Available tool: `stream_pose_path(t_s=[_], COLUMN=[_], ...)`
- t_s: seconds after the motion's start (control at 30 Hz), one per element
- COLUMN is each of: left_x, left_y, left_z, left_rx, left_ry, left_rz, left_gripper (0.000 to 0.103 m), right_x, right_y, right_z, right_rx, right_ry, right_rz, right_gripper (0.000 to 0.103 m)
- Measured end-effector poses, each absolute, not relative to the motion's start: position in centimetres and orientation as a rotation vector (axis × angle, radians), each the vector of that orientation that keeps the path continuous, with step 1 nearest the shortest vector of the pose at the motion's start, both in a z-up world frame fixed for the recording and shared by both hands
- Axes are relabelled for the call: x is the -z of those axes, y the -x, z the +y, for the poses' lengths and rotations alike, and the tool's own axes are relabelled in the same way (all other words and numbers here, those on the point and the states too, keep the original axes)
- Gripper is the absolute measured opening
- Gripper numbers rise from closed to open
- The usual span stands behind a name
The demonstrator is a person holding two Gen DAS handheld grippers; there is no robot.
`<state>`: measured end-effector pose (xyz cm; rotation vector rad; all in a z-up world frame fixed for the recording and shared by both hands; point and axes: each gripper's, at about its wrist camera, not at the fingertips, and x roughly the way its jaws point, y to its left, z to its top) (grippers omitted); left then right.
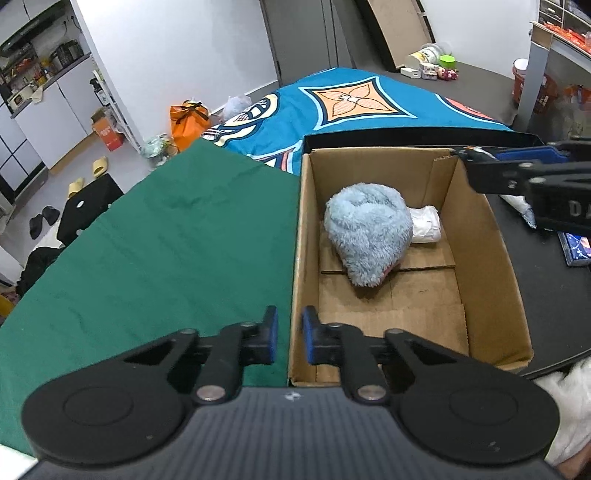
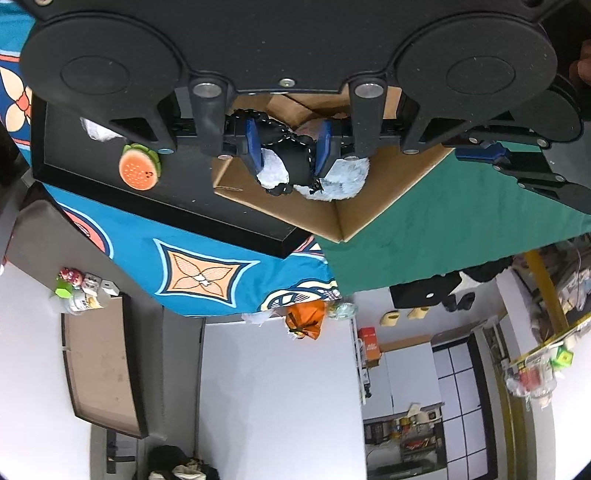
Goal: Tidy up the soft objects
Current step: 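Carry the black cable with the right gripper into the box, release, then move the right gripper to the clear plastic bag and close on it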
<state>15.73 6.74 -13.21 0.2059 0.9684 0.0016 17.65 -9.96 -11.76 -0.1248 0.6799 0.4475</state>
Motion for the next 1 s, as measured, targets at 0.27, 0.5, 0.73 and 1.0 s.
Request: stream_pose_path(t_s=[0.27,0.5,0.73,1.0], left_x=[13.4,12.9,12.7,12.3], left_y=[-15.7,-15.2,-15.0,-14.7], left_z=[7.0,7.4,7.5,7.0], left_rx=[0.019,0.018,-0.020,-0.040], left_ry=[-0.184,-0.155,-0.171,-0.217], left_rz=[0.939,0.913,0.906,0.897], left_gripper=[0.006,0.008,0.014,0.054], right_x=[12.0,9.7,9.8,11.3], right_y=[-18.0,-18.2,-19.0,-18.3], right_z=[-8.6,-8.7,-9.3,-12.4], right_rx=[-0.416,-0.386,-0.351,-0.277], right_ry=[0.169,0.182,0.175,0.126], right_rz=[0.737,0.738,0.752,0.771], right_gripper=[0.063,0.074,0.080,0.086])
